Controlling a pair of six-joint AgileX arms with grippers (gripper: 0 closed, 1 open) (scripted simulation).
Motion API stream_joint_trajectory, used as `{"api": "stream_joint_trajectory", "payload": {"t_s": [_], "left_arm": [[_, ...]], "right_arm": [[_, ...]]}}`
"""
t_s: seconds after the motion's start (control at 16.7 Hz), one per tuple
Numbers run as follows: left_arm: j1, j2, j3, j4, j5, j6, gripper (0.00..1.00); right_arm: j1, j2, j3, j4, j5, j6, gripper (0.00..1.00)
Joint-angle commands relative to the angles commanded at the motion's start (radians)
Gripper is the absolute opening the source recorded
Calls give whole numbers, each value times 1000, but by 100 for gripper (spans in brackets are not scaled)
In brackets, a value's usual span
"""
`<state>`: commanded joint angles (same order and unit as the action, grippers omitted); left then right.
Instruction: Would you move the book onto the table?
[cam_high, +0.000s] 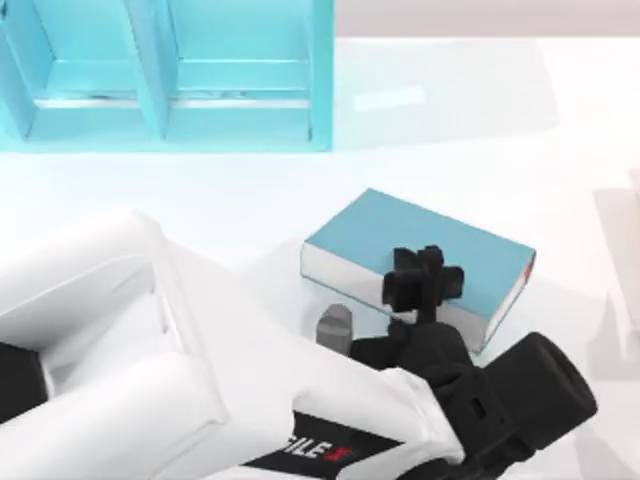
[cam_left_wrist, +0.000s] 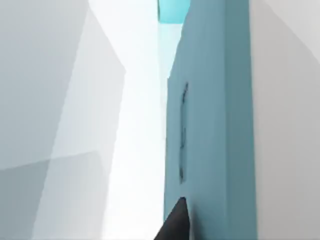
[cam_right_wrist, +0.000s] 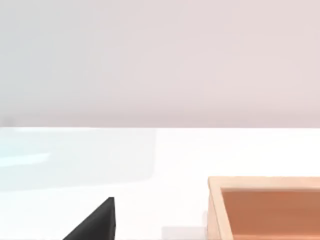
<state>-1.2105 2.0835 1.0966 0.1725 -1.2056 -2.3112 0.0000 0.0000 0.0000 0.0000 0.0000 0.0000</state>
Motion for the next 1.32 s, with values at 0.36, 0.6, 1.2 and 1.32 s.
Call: {"api": "stream_joint_trajectory", "payload": {"t_s": [0.36,0.6,1.2,1.32], "left_arm": [[0,0,0,0,0,0,100],[0,0,0,0,0,0,100],[-54,18,47,-152,-18,-160,100],[-95,30,80,-282,-27,-292,100]], "right_arm": [[0,0,0,0,0,0,100],[0,0,0,0,0,0,100],[0,0,0,0,0,0,100],[0,0,0,0,0,0,100]]}}
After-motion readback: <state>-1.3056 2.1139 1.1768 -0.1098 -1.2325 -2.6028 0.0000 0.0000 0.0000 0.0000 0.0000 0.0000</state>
